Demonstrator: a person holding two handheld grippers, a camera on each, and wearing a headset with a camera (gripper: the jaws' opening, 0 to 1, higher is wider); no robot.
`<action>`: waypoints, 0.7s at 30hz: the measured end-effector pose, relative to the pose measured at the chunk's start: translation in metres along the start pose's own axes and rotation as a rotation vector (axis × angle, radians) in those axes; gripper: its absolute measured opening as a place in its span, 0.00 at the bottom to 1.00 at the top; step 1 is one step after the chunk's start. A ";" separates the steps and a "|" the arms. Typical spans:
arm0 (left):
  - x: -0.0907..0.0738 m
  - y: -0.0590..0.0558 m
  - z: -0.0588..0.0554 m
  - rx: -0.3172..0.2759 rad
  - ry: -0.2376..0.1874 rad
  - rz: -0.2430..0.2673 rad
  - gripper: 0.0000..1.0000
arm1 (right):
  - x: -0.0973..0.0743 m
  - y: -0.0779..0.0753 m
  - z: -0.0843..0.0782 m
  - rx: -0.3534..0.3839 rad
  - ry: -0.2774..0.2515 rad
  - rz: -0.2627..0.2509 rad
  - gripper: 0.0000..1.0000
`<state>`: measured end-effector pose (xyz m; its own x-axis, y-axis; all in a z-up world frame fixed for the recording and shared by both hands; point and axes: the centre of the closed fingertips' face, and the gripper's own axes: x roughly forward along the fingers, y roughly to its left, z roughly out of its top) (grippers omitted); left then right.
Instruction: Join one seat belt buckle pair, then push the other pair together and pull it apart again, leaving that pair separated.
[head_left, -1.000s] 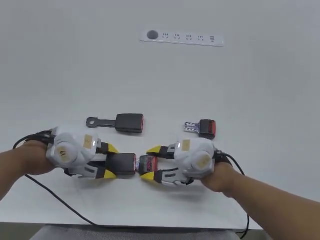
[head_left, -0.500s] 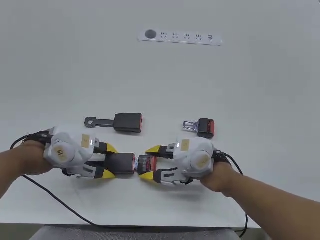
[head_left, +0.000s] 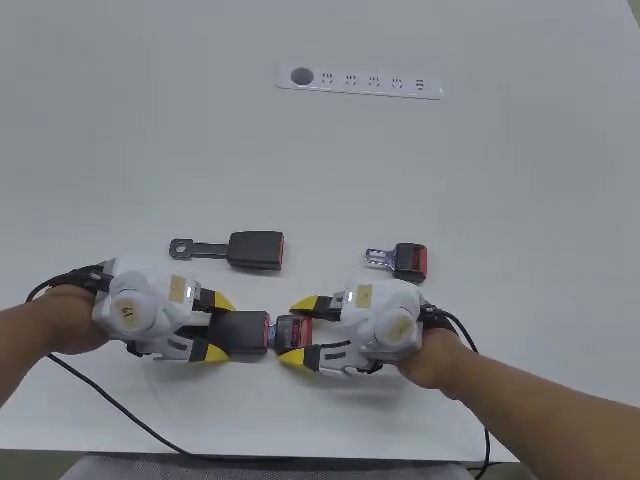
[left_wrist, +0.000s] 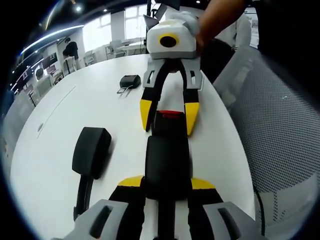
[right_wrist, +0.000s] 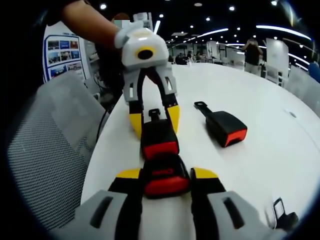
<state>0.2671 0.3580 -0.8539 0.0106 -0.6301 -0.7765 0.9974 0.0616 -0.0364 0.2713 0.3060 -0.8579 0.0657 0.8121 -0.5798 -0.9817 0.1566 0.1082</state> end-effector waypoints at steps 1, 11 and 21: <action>0.000 0.000 0.000 0.002 0.004 0.000 0.34 | 0.000 0.000 0.000 0.001 0.004 -0.001 0.38; -0.004 0.010 0.001 -0.138 0.009 0.039 0.59 | -0.006 0.005 0.004 0.001 0.015 -0.008 0.45; -0.025 0.028 0.033 -0.176 -0.098 0.128 0.78 | -0.030 -0.023 0.027 0.070 -0.068 -0.124 0.86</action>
<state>0.2975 0.3495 -0.8147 0.1519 -0.6803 -0.7170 0.9598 0.2749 -0.0575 0.2969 0.2935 -0.8216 0.1998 0.8202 -0.5360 -0.9507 0.2946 0.0965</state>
